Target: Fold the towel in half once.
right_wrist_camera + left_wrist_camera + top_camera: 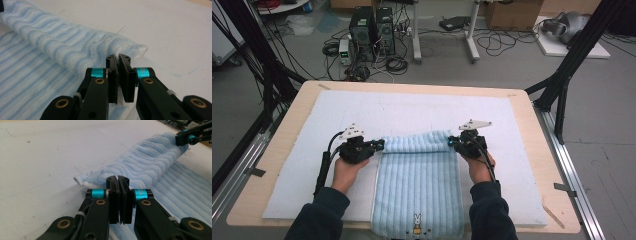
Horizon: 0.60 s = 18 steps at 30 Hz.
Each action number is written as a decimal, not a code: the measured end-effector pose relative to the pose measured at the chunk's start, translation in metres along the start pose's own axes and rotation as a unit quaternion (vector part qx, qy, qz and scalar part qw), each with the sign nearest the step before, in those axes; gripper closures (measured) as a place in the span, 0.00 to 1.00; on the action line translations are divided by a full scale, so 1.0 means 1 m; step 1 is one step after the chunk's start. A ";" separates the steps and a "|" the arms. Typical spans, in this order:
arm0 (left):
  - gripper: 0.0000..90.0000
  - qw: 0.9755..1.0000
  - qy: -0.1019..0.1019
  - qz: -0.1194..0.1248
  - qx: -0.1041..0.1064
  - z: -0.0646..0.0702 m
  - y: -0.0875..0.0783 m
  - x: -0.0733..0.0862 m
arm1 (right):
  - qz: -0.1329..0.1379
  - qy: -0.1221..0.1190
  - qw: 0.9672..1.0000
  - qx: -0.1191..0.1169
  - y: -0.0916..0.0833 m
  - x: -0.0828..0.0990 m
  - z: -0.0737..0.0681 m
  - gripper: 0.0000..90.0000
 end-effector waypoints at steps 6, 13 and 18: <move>0.97 1.000 0.004 0.000 0.009 0.012 -0.010 0.011 | 0.005 -0.002 1.000 -0.006 -0.012 0.022 -0.011 0.95; 0.97 1.000 0.007 -0.003 0.015 0.027 -0.017 0.023 | 0.010 -0.014 1.000 -0.007 -0.024 0.036 -0.020 0.94; 0.97 1.000 0.010 -0.004 0.019 0.035 -0.022 0.034 | 0.017 -0.008 1.000 -0.014 -0.036 0.043 -0.024 0.93</move>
Point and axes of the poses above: each handheld gripper's, and its own axes: y roughly forward along the jaws, x roughly out of its underside, z roughly to its right, the point moved 2 cm from there along y, roughly forward along the jaws, and after that the axes turned 13 degrees about x, right-handed, at the moved point
